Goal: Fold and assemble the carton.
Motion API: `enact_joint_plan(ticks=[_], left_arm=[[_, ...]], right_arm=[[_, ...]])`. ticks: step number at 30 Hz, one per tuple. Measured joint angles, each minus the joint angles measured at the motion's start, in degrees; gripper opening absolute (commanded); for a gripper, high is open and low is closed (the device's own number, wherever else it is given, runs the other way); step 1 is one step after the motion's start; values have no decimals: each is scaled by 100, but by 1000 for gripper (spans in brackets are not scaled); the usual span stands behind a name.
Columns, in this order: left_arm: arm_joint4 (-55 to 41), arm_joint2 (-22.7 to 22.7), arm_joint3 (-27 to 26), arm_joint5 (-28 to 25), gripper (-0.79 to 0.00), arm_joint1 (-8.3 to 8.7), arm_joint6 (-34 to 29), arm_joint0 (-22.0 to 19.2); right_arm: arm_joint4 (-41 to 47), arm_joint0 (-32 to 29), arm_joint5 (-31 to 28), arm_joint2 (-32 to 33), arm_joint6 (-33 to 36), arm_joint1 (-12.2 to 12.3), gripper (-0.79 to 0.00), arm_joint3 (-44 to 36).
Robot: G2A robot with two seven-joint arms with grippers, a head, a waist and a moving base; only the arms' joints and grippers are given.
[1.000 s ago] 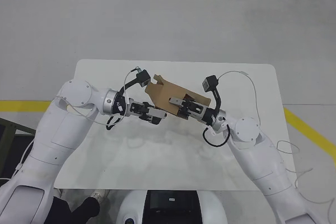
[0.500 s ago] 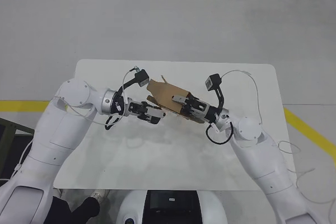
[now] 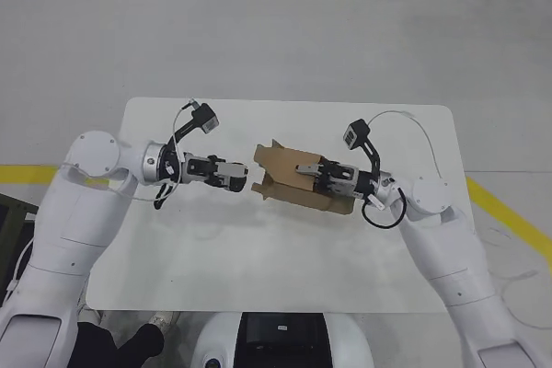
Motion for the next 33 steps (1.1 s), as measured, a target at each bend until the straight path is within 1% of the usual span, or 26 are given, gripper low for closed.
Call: enact_joint_plan(ticks=[3, 5, 9, 17, 19, 21, 23, 26, 30, 33], left_arm=[[-6, -100, 21, -35, 0, 28, 36, 68], [-54, -135, 26, -66, 0, 37, 47, 106], [-89, -152, 23, -83, 0, 43, 28, 128], [-60, -145, -8, -72, 0, 43, 55, 140], [197, -149, -210, -12, 0, 57, 296, 183], [613, -224, -429, -78, 0, 86, 662, 255], [688, -283, -517, -265, 0, 96, 837, 352], [745, -436, -394, -780, 0, 116, 1103, 467], [803, -522, -122, -1800, 0, 128, 1146, 623], [860, -520, 98, -2420, 0, 130, 1128, 686]], right_arm=[[-88, 63, 91, 43, 325, 39, -785, 47], [-107, 74, 96, 83, 413, 59, -785, 51], [-81, 71, 71, 195, 403, 90, -785, 69], [-80, 71, 70, 195, 401, 90, -785, 70], [-80, 71, 70, 195, 401, 90, -785, 70], [-80, 71, 70, 195, 401, 90, -785, 70], [-80, 71, 70, 195, 401, 90, -785, 70], [-80, 71, 70, 195, 401, 90, -785, 70], [-80, 71, 70, 195, 401, 90, -785, 70], [-80, 71, 70, 195, 401, 90, -785, 70]])
